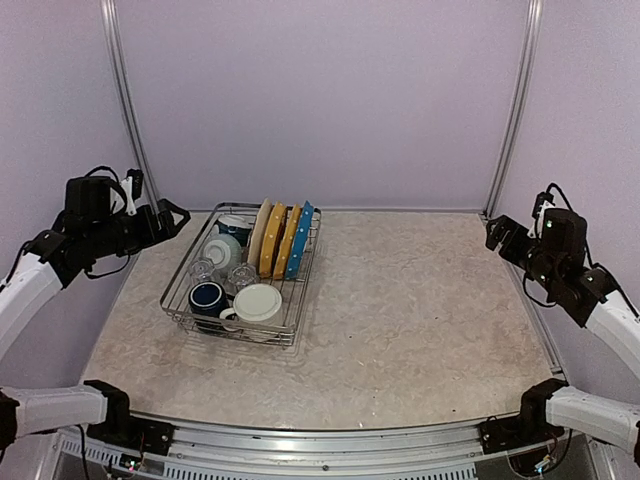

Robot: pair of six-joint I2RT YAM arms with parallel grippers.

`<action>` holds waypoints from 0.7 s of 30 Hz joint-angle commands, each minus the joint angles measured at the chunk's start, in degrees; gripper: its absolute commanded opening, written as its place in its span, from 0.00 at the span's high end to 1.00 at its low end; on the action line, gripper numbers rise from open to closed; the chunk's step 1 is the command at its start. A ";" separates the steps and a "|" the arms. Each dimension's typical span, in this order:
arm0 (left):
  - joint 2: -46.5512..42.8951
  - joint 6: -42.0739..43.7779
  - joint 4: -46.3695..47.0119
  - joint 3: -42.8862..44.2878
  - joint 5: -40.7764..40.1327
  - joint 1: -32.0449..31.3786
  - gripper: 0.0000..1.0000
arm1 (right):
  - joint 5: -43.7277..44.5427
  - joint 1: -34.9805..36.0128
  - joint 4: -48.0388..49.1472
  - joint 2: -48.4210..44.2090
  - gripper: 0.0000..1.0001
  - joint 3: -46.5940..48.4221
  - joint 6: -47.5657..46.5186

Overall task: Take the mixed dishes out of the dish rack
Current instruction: Grab the plate from the dish rack.

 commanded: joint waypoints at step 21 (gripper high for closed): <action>31.47 -8.58 -12.83 27.37 1.74 -21.48 0.19 | -10.42 1.72 -6.93 8.39 0.00 4.84 -14.02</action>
